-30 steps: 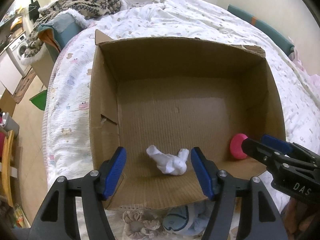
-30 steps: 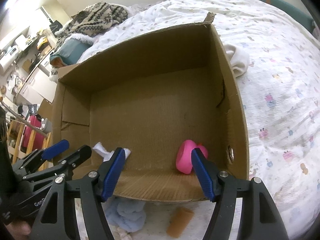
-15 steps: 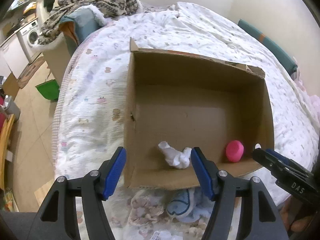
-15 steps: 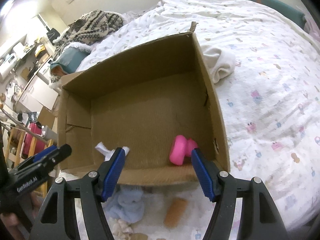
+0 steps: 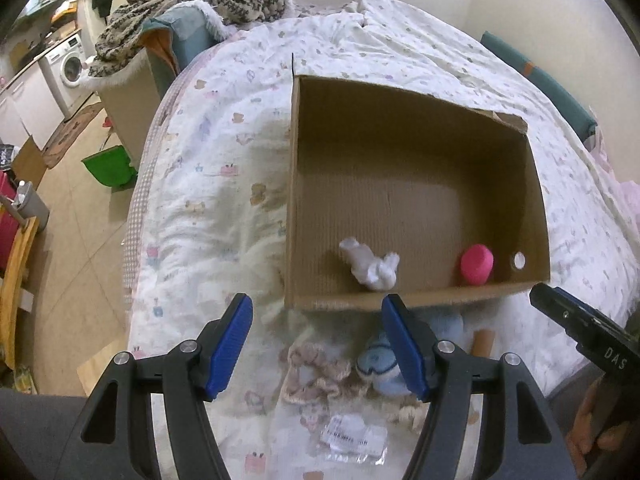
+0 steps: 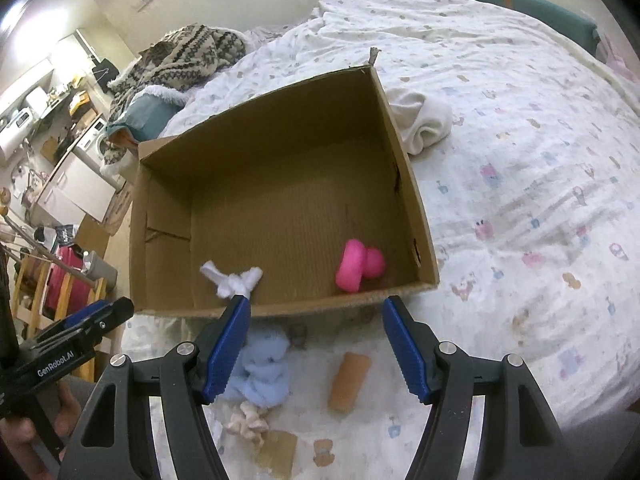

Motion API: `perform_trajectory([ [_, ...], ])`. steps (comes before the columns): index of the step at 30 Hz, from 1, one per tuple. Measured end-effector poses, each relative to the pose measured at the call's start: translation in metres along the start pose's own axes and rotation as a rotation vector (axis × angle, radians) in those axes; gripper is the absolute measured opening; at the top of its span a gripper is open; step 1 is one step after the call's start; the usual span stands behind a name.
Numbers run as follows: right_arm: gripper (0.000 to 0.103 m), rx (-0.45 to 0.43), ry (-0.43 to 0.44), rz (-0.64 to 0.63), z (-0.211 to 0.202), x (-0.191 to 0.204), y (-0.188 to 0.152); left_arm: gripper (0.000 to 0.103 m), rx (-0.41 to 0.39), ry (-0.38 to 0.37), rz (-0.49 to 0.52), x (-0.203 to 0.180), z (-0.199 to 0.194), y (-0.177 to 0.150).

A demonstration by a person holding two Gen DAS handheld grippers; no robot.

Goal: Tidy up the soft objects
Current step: 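Withdraw both tools and reach the left tool to the clear plastic bag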

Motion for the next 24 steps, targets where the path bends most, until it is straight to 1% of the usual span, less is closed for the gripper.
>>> perform_trajectory([
  [9, 0.072, 0.037, 0.028, 0.036, -0.006, 0.005, -0.024, 0.064, 0.035, 0.022, 0.016, 0.006, -0.004, -0.026],
  [18, 0.072, 0.062, 0.017, 0.053, -0.012, 0.009, -0.043, 0.064, 0.05, 0.036, -0.008, 0.016, -0.006, -0.038],
  [21, 0.072, 0.073, 0.027, 0.067, -0.012, 0.01, -0.049, 0.064, 0.066, 0.024, -0.034, 0.023, -0.003, -0.038],
  [23, 0.072, 0.085, 0.035, 0.071, -0.01, 0.013, -0.052, 0.064, 0.112, -0.003, -0.077, 0.031, 0.005, -0.036],
  [24, 0.072, 0.088, 0.04, 0.072, -0.009, 0.013, -0.053, 0.064, 0.127, -0.004, -0.099, 0.035, 0.008, -0.036],
])
Point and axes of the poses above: each gripper's, at about its wrist camera, not at the fingertips, and z roughly the way its jaws point, x to its left, y to its top, the point moved 2 cm from there along z, roughly the way its jaws point, and after that the axes turned 12 degrees about -z, right-handed, at the moved point
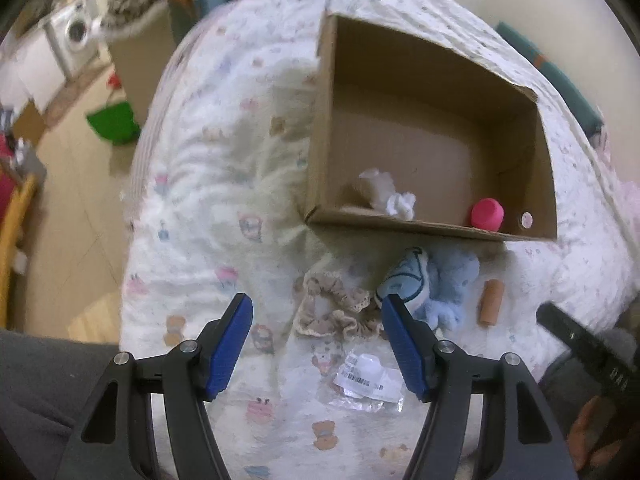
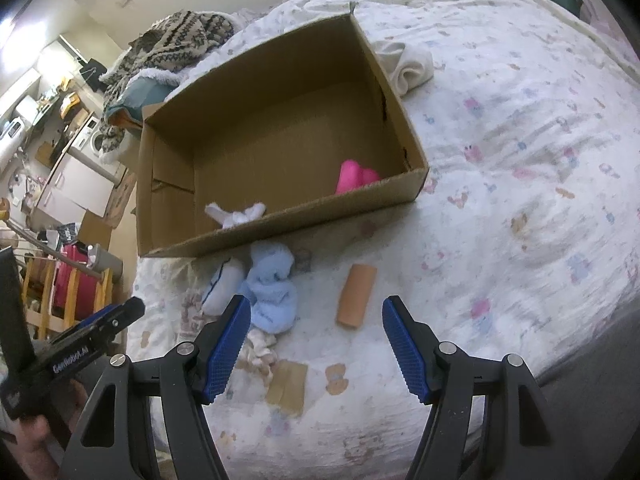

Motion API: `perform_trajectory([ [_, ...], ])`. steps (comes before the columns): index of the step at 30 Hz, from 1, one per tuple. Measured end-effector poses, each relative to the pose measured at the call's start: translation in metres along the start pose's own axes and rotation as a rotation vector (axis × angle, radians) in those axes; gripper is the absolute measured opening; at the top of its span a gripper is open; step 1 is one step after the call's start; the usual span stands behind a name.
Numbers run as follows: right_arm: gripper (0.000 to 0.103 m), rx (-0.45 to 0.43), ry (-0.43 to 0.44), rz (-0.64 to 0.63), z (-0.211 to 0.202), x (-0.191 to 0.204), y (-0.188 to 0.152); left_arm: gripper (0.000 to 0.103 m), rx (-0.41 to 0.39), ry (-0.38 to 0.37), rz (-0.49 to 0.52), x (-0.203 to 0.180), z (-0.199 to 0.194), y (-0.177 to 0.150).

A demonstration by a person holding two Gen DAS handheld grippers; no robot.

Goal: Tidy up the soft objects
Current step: 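Withdraw both tools and reach the left tool to the clear plastic bag, then grasp the clear plastic bag with the left tool while the right tool grasps the tan paper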

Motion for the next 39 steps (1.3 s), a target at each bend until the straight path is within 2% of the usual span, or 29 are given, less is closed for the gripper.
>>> perform_trajectory([
  [4, 0.072, 0.015, 0.001, -0.002, 0.004, 0.003, -0.003, 0.064, 0.077, -0.001, -0.024, 0.008, 0.014, -0.004],
  [8, 0.072, 0.026, 0.003, 0.011, 0.008, 0.001, -0.002, 0.064, 0.2, -0.06, -0.015, 0.0, 0.035, -0.017],
  [11, 0.072, 0.039, 0.006, 0.027, 0.013, -0.002, -0.001, 0.064, 0.281, -0.053, 0.04, -0.013, 0.054, -0.033],
  [16, 0.072, 0.06, 0.029, 0.054, 0.02, -0.007, -0.002, 0.064, 0.309, -0.01, 0.16, -0.038, 0.074, -0.052],
  [19, 0.072, 0.104, 0.037, 0.078, 0.027, -0.012, -0.005, 0.055, 0.316, 0.025, 0.212, -0.047, 0.081, -0.061],
  [22, 0.072, 0.188, 0.043, 0.092, 0.037, -0.013, -0.013, 0.047, 0.315, 0.023, 0.236, -0.052, 0.082, -0.066],
  [25, 0.072, 0.297, 0.112, 0.092, 0.054, -0.007, -0.025, 0.033, 0.303, 0.009, 0.243, -0.053, 0.078, -0.068],
  [27, 0.066, 0.34, 0.117, 0.053, 0.063, 0.002, -0.03, 0.022, 0.296, 0.008, 0.24, -0.056, 0.075, -0.069],
  [29, 0.049, 0.359, 0.13, 0.011, 0.069, 0.012, -0.031, 0.021, 0.296, 0.01, 0.232, -0.053, 0.072, -0.07],
  [30, 0.046, 0.369, 0.139, -0.002, 0.072, 0.016, -0.034, 0.02, 0.297, 0.009, 0.228, -0.053, 0.072, -0.07],
  [31, 0.037, 0.383, 0.139, -0.014, 0.075, 0.018, -0.035, 0.02, 0.296, 0.008, 0.228, -0.054, 0.071, -0.07],
  [33, 0.026, 0.394, 0.142, -0.027, 0.078, 0.021, -0.036, 0.018, 0.288, 0.006, 0.23, -0.052, 0.07, -0.068],
  [34, 0.015, 0.392, 0.145, -0.029, 0.077, 0.022, -0.036, 0.017, 0.281, 0.006, 0.228, -0.049, 0.066, -0.066],
  [39, 0.01, 0.302, 0.151, -0.032, 0.057, 0.017, -0.029, 0.016, 0.246, -0.008, 0.179, -0.035, 0.054, -0.053],
])
Point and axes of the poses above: each gripper's, at about its wrist camera, not at the fingertips, and z roughly the way its jaws point, x to its left, y to its top, the point moved 2 cm from there along z, roughly the way its jaws point, and after that the axes turned 12 degrees about -z, right-handed, at the moved point
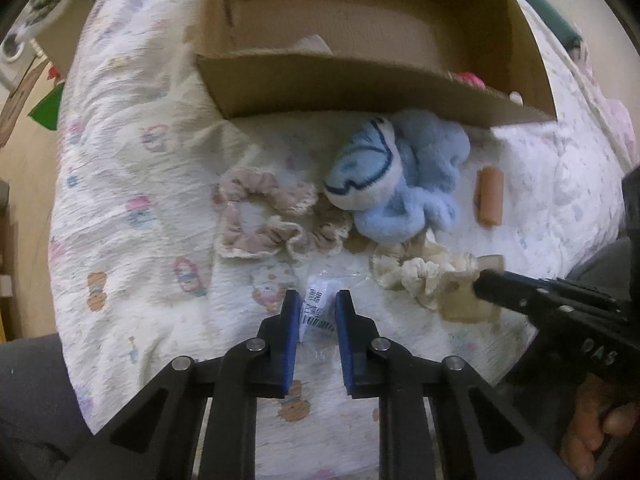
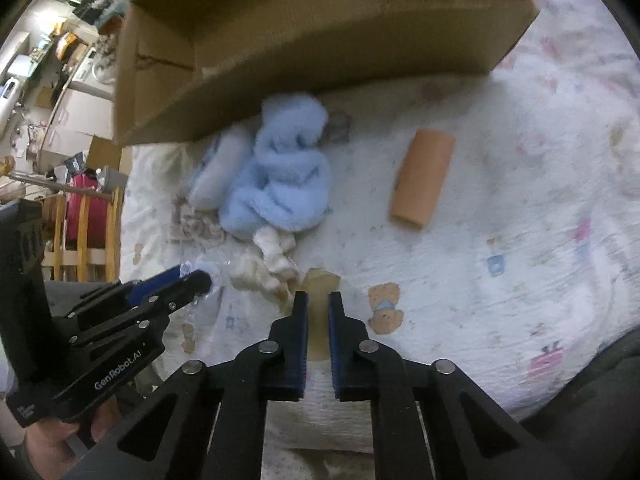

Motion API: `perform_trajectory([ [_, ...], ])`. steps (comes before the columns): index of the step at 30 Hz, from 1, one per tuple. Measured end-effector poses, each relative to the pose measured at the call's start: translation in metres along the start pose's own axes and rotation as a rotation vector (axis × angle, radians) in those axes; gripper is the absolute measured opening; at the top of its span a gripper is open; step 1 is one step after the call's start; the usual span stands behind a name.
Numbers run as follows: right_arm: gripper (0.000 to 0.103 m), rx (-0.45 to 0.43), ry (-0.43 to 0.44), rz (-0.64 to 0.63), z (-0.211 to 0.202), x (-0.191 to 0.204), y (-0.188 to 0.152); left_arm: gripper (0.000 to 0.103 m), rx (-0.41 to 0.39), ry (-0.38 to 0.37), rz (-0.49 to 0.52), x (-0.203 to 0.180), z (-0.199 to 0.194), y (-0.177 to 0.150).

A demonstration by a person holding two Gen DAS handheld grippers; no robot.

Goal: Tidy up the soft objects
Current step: 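Grasp the clear plastic bag with the left tool while the right tool grasps the tan paper, then carry the bag and tan paper into the box and open both tools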

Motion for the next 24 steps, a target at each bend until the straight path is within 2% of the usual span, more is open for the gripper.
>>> perform_trajectory([
  [4, 0.01, -0.078, 0.002, 0.007, -0.018, -0.001, 0.001, 0.016, -0.06, -0.019, -0.052, 0.018, -0.018, 0.001],
  [10, 0.01, -0.174, -0.021, -0.001, -0.042, 0.002, 0.002, 0.016, -0.159, 0.006, -0.061, 0.031, -0.046, -0.001],
  [16, 0.01, -0.239, -0.008, 0.02, -0.054, -0.001, 0.004, 0.016, -0.231, 0.039, -0.05, 0.027, -0.054, -0.001],
  [22, 0.01, -0.307, -0.006, 0.008, -0.07, 0.001, 0.008, 0.016, -0.299, 0.035, -0.033, 0.016, -0.067, 0.003],
  [24, 0.01, -0.32, -0.047, 0.002, -0.078, 0.001, 0.009, 0.016, -0.316, 0.034, -0.031, 0.014, -0.074, 0.006],
])
Point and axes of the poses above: each gripper's, at about its wrist camera, not at the fingertips, and z roughly the way its jaws point, x to its left, y to its top, the point moved 2 cm from there along z, roughly the way its jaws point, and after that the axes turned 12 degrees about -z, right-handed, at the moved point
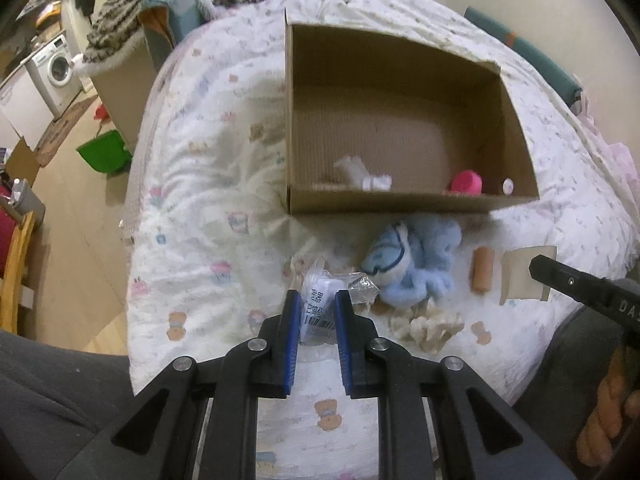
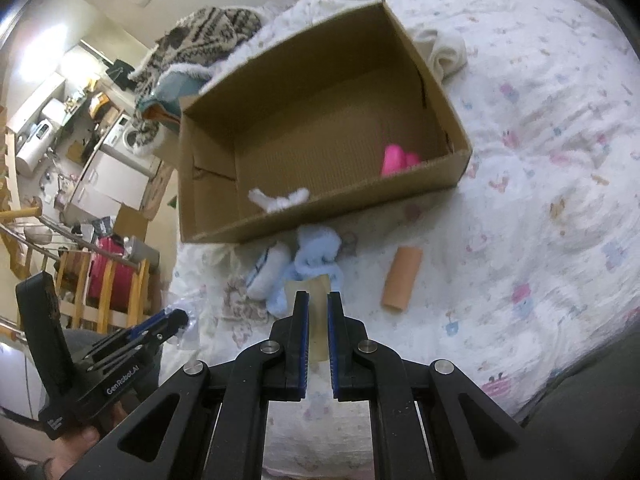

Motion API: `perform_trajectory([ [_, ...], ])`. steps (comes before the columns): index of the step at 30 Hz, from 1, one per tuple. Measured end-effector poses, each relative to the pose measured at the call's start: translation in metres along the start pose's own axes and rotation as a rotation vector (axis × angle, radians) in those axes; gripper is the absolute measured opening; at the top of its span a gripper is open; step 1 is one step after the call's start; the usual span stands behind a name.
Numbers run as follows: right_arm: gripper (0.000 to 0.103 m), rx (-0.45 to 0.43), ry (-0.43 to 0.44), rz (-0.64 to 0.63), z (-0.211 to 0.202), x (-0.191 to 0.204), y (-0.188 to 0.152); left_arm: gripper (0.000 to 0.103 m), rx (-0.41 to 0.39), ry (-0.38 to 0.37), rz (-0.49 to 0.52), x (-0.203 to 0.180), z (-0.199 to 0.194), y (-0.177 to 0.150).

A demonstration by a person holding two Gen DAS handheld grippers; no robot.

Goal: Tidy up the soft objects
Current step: 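Carry the bag and tan paper into the box and open both tools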

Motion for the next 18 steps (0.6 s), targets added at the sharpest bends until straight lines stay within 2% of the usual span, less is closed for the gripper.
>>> perform_trajectory([
  [3, 0.01, -0.008, -0.037, -0.001, -0.006, -0.002, 0.007, 0.016, -0.025, -0.003, 0.001, -0.005, -0.009, 0.011],
  [10, 0.01, -0.054, -0.051, 0.007, -0.019, -0.01, 0.033, 0.016, -0.047, -0.021, 0.008, -0.016, -0.015, 0.04],
  [18, 0.01, -0.085, -0.063, 0.013, -0.014, -0.016, 0.068, 0.016, -0.085, -0.026, 0.022, -0.027, -0.011, 0.083],
])
Point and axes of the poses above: each gripper's, at about its wrist camera, not at the fingertips, and z roughly the way its jaws point, x to its left, y to its top, the point moved 2 cm from there along z, roughly the way its jaws point, and after that the axes turned 12 degrees about -z, right-handed, at the moved point
